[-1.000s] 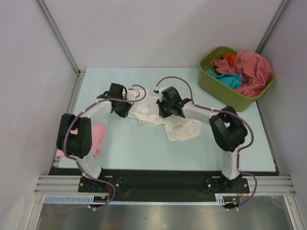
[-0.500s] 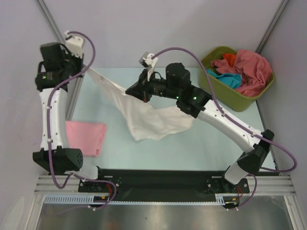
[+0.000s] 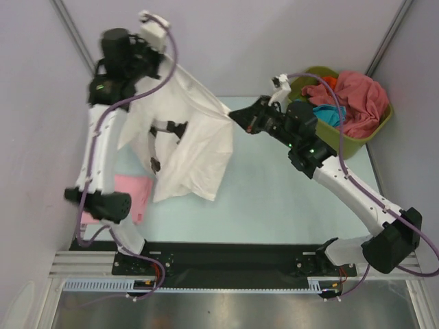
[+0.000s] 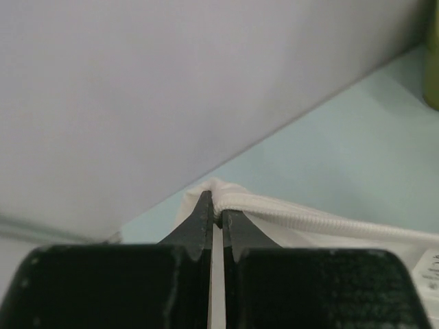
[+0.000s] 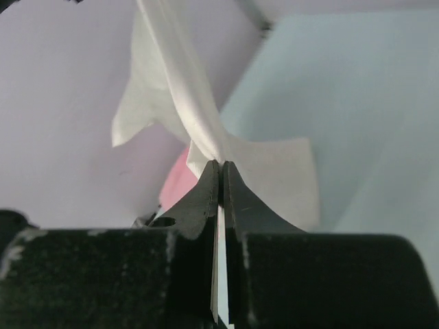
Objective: Fold and stack the t-shirts
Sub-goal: Flatten the tshirt out
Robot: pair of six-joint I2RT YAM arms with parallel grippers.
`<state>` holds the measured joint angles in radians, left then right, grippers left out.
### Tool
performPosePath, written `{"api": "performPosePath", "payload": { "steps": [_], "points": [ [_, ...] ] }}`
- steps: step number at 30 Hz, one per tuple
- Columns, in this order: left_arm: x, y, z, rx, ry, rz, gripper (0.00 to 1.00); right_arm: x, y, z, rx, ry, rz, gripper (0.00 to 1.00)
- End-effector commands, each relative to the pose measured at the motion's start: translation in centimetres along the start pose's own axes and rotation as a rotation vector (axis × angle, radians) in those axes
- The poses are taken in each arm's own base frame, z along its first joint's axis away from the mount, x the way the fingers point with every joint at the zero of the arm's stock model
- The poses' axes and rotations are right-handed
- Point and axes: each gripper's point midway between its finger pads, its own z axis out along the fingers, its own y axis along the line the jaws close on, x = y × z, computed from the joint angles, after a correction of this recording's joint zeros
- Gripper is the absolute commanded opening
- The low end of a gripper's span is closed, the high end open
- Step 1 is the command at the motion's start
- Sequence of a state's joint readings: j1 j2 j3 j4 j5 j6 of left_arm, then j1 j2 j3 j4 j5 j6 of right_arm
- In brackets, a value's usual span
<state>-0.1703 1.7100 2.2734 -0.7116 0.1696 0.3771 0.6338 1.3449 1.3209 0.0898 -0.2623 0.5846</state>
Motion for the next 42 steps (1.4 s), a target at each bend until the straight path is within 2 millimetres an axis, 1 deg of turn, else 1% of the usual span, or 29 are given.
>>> {"api": "performPosePath", "payload": {
  "steps": [1,2,3,4,5,6,7,8,9,11,12,15,17,18,19,20,21,22,23,24,25,26,27,28,30,31,35,37,42],
  "points": [
    [7.5,-7.3,9.4,0.128,0.158,0.016,0.00,2.1,-8.9,-3.6,0.300,-0.057,0.212,0.00],
    [10.1,-9.6,11.8,0.174,0.204,0.010,0.00,2.9,-11.0,-4.7,0.369,-0.062,0.226,0.00],
    [11.0,-11.1,12.9,0.201,0.217,0.007,0.01,2.5,-13.1,-6.3,0.435,-0.098,0.247,0.00],
    [11.6,-13.5,13.9,0.245,0.229,0.004,0.09,4.7,-15.7,-7.7,0.515,-0.077,0.282,0.00],
    [12.4,-15.0,14.5,0.274,0.246,0.005,0.20,5.2,-17.4,-8.9,0.561,-0.085,0.310,0.00],
    [15.8,-17.4,15.8,0.327,0.327,0.003,0.32,4.9,-19.5,-10.3,0.616,-0.114,0.332,0.00],
    [15.2,-19.0,16.0,0.360,0.321,0.016,0.55,5.2,-20.7,-11.5,0.654,-0.134,0.361,0.00],
    [15.9,-20.0,16.1,0.380,0.344,0.023,0.62,6.6,-22.5,-12.8,0.708,-0.123,0.376,0.00],
    [17.1,-21.2,16.0,0.406,0.381,0.022,0.65,6.6,-24.4,-14.3,0.765,-0.140,0.385,0.00],
    [17.3,-23.2,14.9,0.476,0.395,0.019,0.68,8.1,-26.7,-16.1,0.855,-0.094,0.388,0.00],
    [15.9,-23.1,13.8,0.491,0.368,0.022,0.69,8.2,-27.7,-16.8,0.885,-0.085,0.382,0.00],
    [16.9,-23.9,10.8,0.573,0.387,0.062,0.69,8.1,-30.6,-18.9,0.975,-0.038,0.330,0.00],
    [17.7,-23.6,7.4,0.603,0.413,0.109,0.69,8.6,-32.0,-20.3,1.034,0.038,0.276,0.00],
    [18.8,-23.0,5.9,0.622,0.448,0.147,0.69,7.9,-32.1,-20.3,1.042,0.049,0.255,0.01],
    [21.2,-23.1,4.4,0.649,0.519,0.153,0.69,7.7,-32.4,-20.5,1.049,0.067,0.238,0.10],
    [21.6,-22.5,2.8,0.654,0.543,0.161,0.69,8.2,-32.7,-21.2,1.074,0.112,0.229,0.18],
    [23.5,-21.6,1.7,0.640,0.606,0.180,0.77,7.6,-32.8,-21.0,1.082,0.126,0.222,0.30],
    [27.4,-22.0,-0.2,0.656,0.704,0.184,0.77,7.5,-32.8,-21.3,1.101,0.139,0.215,0.47],
    [27.5,-21.0,-1.7,0.621,0.704,0.203,0.77,8.1,-32.4,-21.6,1.116,0.177,0.224,0.53],
    [28.5,-20.5,-2.4,0.594,0.713,0.230,0.77,8.2,-31.7,-21.6,1.111,0.184,0.221,0.57],
    [31.5,-21.0,-4.9,0.611,0.776,0.241,0.78,8.1,-31.4,-22.1,1.150,0.177,0.200,0.59],
    [30.5,-20.6,-6.0,0.589,0.715,0.252,0.78,9.4,-29.9,-21.9,1.147,0.220,0.192,0.60],
    [30.8,-20.8,-7.2,0.595,0.708,0.256,0.79,9.0,-28.5,-22.0,1.143,0.185,0.185,0.60],
    [33.2,-21.7,-9.1,0.621,0.747,0.252,0.79,10.4,-28.2,-22.9,1.185,0.195,0.179,0.62],
    [33.4,-21.6,-10.2,0.592,0.704,0.260,0.79,12.9,-26.1,-22.8,1.168,0.231,0.169,0.62],
    [35.7,-22.1,-11.6,0.601,0.750,0.268,0.79,13.4,-25.2,-22.6,1.150,0.196,0.206,0.62],
    [38.4,-22.6,-11.5,0.540,0.734,0.337,0.79,19.2,-24.0,-21.4,1.103,0.266,0.253,0.61],
    [40.1,-23.8,-11.6,0.554,0.752,0.352,0.80,21.4,-23.7,-20.3,1.101,0.326,0.245,0.61],
    [41.5,-25.0,-10.2,0.529,0.751,0.387,0.80,25.9,-23.5,-18.3,1.096,0.471,0.225,0.63]
  ]
}}
